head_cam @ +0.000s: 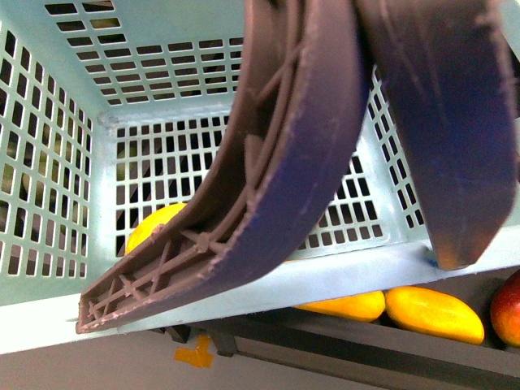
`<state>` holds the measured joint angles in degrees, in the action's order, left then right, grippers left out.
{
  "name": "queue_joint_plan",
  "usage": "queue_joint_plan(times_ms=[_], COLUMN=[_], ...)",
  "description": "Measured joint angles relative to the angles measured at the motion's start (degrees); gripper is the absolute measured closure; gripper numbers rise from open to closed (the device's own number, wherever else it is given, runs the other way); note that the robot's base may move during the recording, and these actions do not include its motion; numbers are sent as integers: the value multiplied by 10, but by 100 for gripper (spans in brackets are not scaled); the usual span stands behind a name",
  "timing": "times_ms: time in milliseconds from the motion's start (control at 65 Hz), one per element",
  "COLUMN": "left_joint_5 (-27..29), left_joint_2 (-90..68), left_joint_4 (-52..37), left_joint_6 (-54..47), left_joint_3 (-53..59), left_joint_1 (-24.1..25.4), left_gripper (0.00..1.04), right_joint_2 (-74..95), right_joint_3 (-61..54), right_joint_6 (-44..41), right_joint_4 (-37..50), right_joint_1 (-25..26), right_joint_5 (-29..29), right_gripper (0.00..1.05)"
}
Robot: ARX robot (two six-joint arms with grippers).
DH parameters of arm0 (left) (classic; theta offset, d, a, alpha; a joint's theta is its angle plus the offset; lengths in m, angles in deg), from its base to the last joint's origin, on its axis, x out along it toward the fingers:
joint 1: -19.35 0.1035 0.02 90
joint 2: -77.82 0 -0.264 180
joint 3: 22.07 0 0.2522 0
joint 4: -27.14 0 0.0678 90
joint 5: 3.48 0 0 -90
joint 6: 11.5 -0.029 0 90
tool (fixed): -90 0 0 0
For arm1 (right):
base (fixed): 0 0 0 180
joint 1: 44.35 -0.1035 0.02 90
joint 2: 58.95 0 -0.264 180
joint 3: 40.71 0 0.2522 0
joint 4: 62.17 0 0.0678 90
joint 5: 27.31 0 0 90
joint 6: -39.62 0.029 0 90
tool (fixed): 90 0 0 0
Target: Pick lemon and mango into basket
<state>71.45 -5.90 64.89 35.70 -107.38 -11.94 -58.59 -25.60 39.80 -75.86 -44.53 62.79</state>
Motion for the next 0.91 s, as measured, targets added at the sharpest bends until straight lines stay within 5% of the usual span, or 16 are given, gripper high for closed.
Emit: queue_joint_plan(times_ms=[446,907], left_joint_5=[-1,-4], left_joint_2=[0,0], left_joint_4=[0,0], left_joint_6=[1,4], left_joint_3=[0,0], left_joint_1=[0,-5], left_gripper=[90,90], right_joint_2=[0,-1], right_joint_3=[0,0], right_joint_6=[0,0], right_joint_4=[0,-1], right_joint_1=[0,0], right_joint_5=[1,1], right_gripper=[8,9])
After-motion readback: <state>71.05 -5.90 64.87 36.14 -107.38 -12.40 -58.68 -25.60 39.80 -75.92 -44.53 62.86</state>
